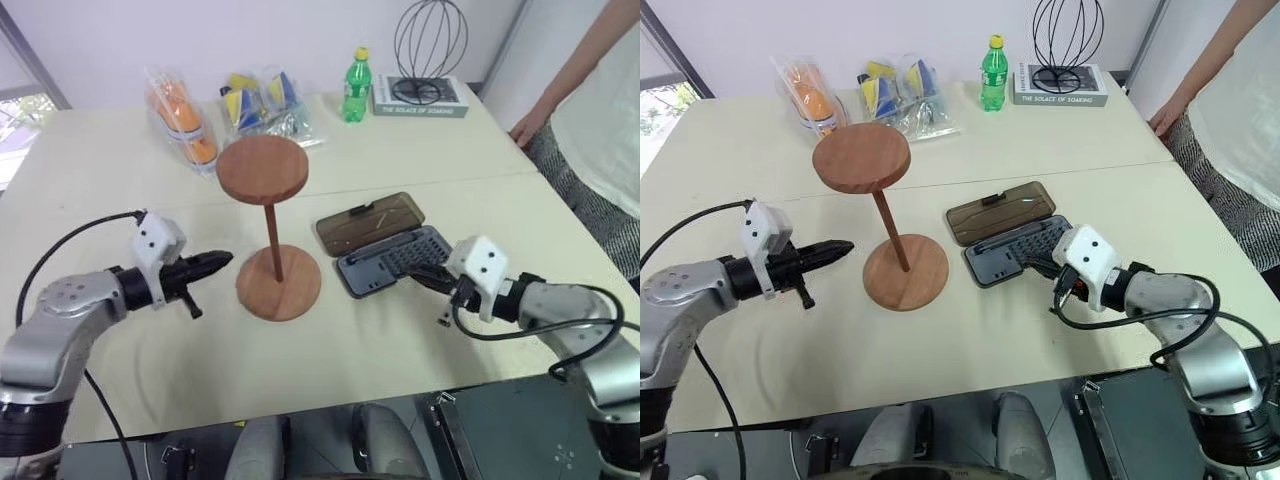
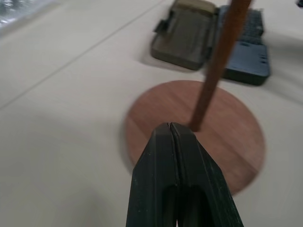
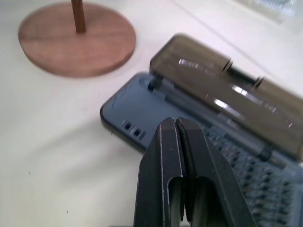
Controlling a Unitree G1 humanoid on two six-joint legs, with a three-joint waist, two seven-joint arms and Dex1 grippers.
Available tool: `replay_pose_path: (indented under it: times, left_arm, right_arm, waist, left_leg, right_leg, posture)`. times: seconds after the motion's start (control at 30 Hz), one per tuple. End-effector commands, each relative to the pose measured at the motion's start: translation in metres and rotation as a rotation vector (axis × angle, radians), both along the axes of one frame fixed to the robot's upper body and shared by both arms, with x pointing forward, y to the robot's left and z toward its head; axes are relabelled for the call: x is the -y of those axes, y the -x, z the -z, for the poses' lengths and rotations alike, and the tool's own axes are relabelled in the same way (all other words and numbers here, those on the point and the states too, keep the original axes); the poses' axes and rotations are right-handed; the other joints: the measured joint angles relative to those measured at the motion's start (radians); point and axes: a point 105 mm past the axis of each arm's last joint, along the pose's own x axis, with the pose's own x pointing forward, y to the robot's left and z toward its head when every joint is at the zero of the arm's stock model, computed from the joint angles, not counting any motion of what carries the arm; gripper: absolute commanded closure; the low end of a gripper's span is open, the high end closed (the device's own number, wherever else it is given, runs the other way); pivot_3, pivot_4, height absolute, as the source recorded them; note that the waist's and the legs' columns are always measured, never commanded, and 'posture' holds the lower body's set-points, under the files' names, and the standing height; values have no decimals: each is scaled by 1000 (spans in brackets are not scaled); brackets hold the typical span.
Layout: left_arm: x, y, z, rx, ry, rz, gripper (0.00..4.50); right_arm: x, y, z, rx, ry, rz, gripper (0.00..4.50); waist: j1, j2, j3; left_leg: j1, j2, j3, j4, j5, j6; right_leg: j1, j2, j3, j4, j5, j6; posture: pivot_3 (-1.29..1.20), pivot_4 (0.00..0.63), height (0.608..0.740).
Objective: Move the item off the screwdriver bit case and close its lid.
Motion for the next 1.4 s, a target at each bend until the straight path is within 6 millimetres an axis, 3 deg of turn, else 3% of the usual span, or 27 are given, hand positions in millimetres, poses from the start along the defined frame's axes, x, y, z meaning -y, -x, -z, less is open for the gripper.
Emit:
replay_pose_path:
  times: [0.03, 0.23, 0.6, 1.0, 1.1, 1.33, 1.4]
  left_arm:
    - [4, 5, -10, 25, -16, 35, 4500]
    - [10, 3, -16, 39, 28, 33, 4500]
    - [13, 10, 1, -5, -30, 50, 4500]
    - [16, 6, -1, 19, -7, 31, 4500]
    - [20, 6, -2, 1, 25, 45, 3796]
    - [28, 9, -1, -3, 26, 62, 238]
    - [28, 9, 0, 1, 24, 60, 45]
  right_arm:
    - [-2, 2, -17, 53, -10, -17, 4452]
    - [-2, -4, -21, 62, -27, 5, 4452]
    - [-12, -7, -19, 54, -30, -23, 4452]
    - [-15, -9, -18, 62, -30, -20, 4452]
    - [-15, -9, -19, 64, -32, -20, 4500]
    - [-16, -9, -18, 63, -37, -17, 4500]
    - [-17, -9, -17, 61, -37, -19, 4500]
  waist:
    - [2, 0, 0]
    - [1, -1, 2]
    - [0, -1, 2]
    - [0, 0, 2]
    - [1, 0, 2]
    - [0, 0, 2]
    - [0, 0, 2]
  left_leg:
    - [0, 0, 0, 0, 0, 0]
    - [0, 0, 0, 0, 0, 0]
    - [0, 0, 0, 0, 0, 0]
    - [0, 0, 1, 0, 0, 0]
    - [0, 0, 1, 0, 0, 0]
    - [0, 0, 1, 0, 0, 0]
    - [0, 0, 1, 0, 0, 0]
  right_leg:
    - [0, 0, 0, 0, 0, 0]
    - [0, 0, 0, 0, 0, 0]
    - [0, 0, 0, 0, 0, 0]
    - [0, 0, 0, 0, 0, 0]
    - [0, 0, 0, 0, 0, 0]
    - [0, 0, 0, 0, 0, 0]
    - [0, 0, 0, 0, 0, 0]
  posture:
    - [0, 150, 740]
    - [0, 150, 740]
    - [0, 150, 740]
    - [0, 150, 740]
    - [0, 150, 740]
    - [0, 150, 740]
    - [0, 150, 740]
